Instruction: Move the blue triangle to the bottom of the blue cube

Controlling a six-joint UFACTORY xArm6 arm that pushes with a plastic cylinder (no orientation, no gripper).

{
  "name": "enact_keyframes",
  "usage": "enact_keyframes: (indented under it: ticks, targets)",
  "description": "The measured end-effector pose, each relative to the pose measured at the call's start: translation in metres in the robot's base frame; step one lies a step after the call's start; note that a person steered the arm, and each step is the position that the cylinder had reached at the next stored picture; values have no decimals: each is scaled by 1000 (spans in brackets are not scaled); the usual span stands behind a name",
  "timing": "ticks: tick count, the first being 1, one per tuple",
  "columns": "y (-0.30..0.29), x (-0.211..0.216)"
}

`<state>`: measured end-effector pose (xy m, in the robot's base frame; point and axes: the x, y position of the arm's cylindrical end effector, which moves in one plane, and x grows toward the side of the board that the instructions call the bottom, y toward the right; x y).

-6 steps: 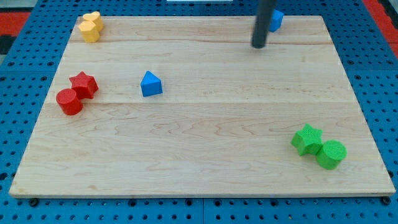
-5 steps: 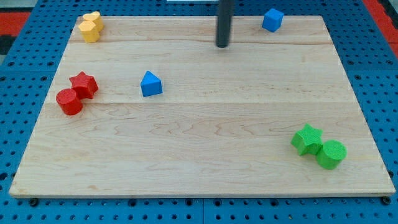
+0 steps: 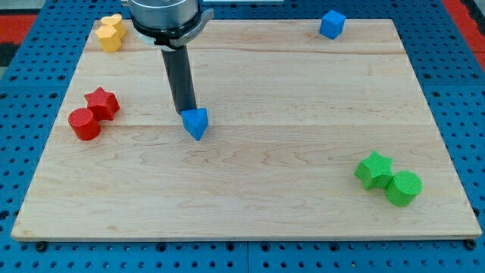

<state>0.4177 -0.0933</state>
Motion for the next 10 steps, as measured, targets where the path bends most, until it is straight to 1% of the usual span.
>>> enact_keyframes:
  ticks: [1,2,3,4,6,7,8,10]
  targets:
    - [-45,1]
    - [-68,31]
    - [-36,52]
    - [26,32]
    - [118,-41]
    - [119,-38]
    - [92,-30]
    - [86,-38]
